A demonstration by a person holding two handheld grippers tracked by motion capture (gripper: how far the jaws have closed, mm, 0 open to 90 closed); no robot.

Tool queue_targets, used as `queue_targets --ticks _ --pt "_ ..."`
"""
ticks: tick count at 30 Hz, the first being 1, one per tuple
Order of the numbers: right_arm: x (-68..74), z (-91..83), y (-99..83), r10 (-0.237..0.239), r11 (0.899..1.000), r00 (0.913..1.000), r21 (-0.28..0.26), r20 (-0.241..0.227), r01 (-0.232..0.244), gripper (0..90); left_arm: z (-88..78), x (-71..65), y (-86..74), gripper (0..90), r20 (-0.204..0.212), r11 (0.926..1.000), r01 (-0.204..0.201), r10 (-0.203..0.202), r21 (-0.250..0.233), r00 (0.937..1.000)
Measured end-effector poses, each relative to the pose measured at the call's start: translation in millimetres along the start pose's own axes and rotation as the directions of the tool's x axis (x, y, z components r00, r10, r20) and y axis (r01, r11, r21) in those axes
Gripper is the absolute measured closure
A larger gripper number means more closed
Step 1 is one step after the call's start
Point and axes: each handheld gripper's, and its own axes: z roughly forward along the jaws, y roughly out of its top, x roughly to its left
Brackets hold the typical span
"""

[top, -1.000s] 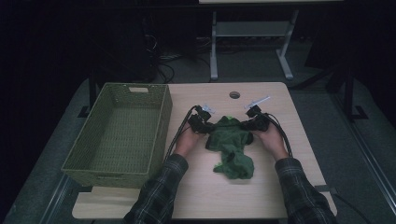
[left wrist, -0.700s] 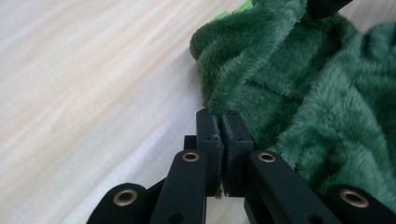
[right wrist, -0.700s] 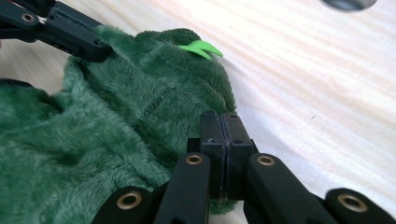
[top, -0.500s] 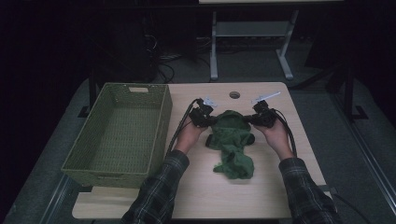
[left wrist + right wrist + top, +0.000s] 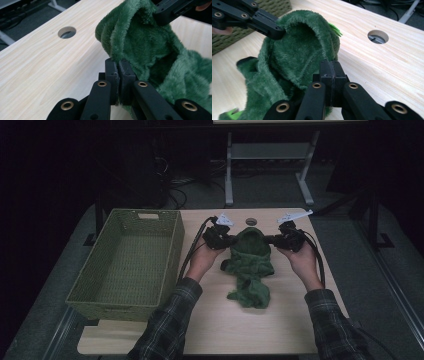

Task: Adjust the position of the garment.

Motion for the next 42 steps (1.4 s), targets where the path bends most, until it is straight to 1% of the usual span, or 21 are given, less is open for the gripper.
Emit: queue_targets --ticks 5,8,9,12,13,15,16,19,21,22,24,26,27,29,31,33,35,36,40,41,42 --pt "7.2 -11.0 -3.9 -0.025 0.999 0.9997 -0.02 0.0 0.025 90.0 -10.3 -9.7 -0.5 87.2 0.014 0.9994 -0.009 0.01 -0.033 0.9999" --pt "11.1 -18.8 -10.3 -0.018 0.999 0.9998 -0.036 -0.011 0.018 90.0 -18.1 -16.7 -3.7 87.1 0.009 0.9986 -0.028 0.029 -0.045 0.9996" --pt "12.4 -21.6 -12.6 -0.023 0.998 0.9997 -0.051 -0.012 0.023 90.0 -19.5 -18.7 -5.4 87.1 0.007 0.9985 -0.035 0.035 -0.043 0.9994" --pt "16.6 -29.4 -19.3 -0.026 0.997 0.9994 -0.069 -0.024 0.025 90.0 -23.7 -24.5 -12.2 86.8 0.017 0.9979 -0.019 0.02 -0.062 0.9997" --pt "18.3 -31.7 -21.0 -0.023 0.997 0.9992 -0.071 -0.033 0.02 90.0 -25.0 -26.7 -14.6 86.8 0.019 0.9977 -0.021 0.022 -0.065 0.9996" --pt "22.5 -35.7 -25.1 -0.041 0.995 0.9987 -0.089 -0.032 0.038 90.0 -26.0 -31.5 -19.6 86.7 0.017 0.9976 -0.027 0.028 -0.064 0.9995" --pt "24.7 -36.7 -27.3 -0.04 0.996 0.9984 -0.087 -0.041 0.036 90.0 -26.9 -33.9 -22.3 86.6 0.018 0.9975 -0.035 0.036 -0.061 0.9992" --pt "32.5 -38.5 -34.9 -0.05 0.995 0.9971 -0.087 -0.057 0.045 90.0 -27.6 -42.8 -30.6 86.4 0.035 0.997 -0.028 0.031 -0.071 0.9989" --pt "37.5 -39.7 -39.6 -0.066 0.994 0.9958 -0.087 -0.064 0.06 90.0 -28.1 -48.1 -35.2 86.4 0.039 0.9967 -0.037 0.04 -0.072 0.9984" --pt "40.3 -40.6 -42.2 -0.07 0.994 0.9953 -0.085 -0.066 0.064 90.0 -28.4 -51.5 -38.5 86.3 0.047 0.9963 -0.042 0.045 -0.075 0.9979" --pt "46.2 -42.3 -48.8 -0.08 0.993 0.9943 -0.091 -0.07 0.074 90.0 -29.5 -56.0 -43.1 86.3 0.045 0.9957 -0.056 0.06 -0.074 0.9972" --pt "50.3 -43.7 -54.7 -0.091 0.992 0.9932 -0.091 -0.073 0.084 90.0 -31.6 -59.7 -47.2 86.3 0.058 0.9951 -0.054 0.059 -0.083 0.9966" --pt "51.9 -44.5 -57.8 -0.093 0.992 0.9926 -0.09 -0.077 0.086 90.0 -32.7 -61.6 -48.9 86.3 0.056 0.9945 -0.06 0.065 -0.086 0.9963" --pt "55.2 -45.9 -63.6 -0.089 0.993 0.9922 -0.084 -0.088 0.081 90.0 -34.7 -65.8 -52.2 86.3 0.07 0.9934 -0.064 0.071 -0.095 0.995" --pt "59.5 -49.3 -69.6 -0.101 0.991 0.9912 -0.096 -0.086 0.093 90.0 -37.2 -70.9 -55.5 86.4 0.076 0.9923 -0.073 0.081 -0.1 0.9938" --pt "62.4 -52.1 -73.8 -0.115 0.99 0.9896 -0.089 -0.087 0.107 90.0 -39.5 -75.2 -59.2 86.3 0.087 0.9912 -0.078 0.088 -0.107 0.9924" --pt "66.4 -57.0 -79.7 -0.106 0.989 0.9897 -0.109 -0.096 0.095 90.0 -42.2 -79.6 -63.7 86.4 0.098 0.9905 -0.078 0.089 -0.113 0.9912" --pt "68.2 -58.7 -83.7 -0.102 0.99 0.9886 -0.112 -0.111 0.089 90.0 -43.3 -81.6 -66.2 86.3 0.106 0.99 -0.08 0.093 -0.116 0.99" --pt "75.9 -60.3 -95.5 -0.11 0.991 0.9862 -0.09 -0.124 0.099 90.0 -46.1 -92.0 -77.0 86.3 0.126 0.9887 -0.097 0.112 -0.114 0.9857" --pt "77.7 -60.0 -99.8 -0.117 0.991 0.985 -0.081 -0.127 0.108 90.0 -47.1 -94.5 -79.7 86.3 0.131 0.9886 -0.092 0.108 -0.119 0.9855" --pt "80.3 -60.4 -103.6 -0.111 0.992 0.9856 -0.074 -0.127 0.103 90.0 -48.1 -96.5 -82.1 86.3 0.137 0.9882 -0.091 0.108 -0.123 0.9846"
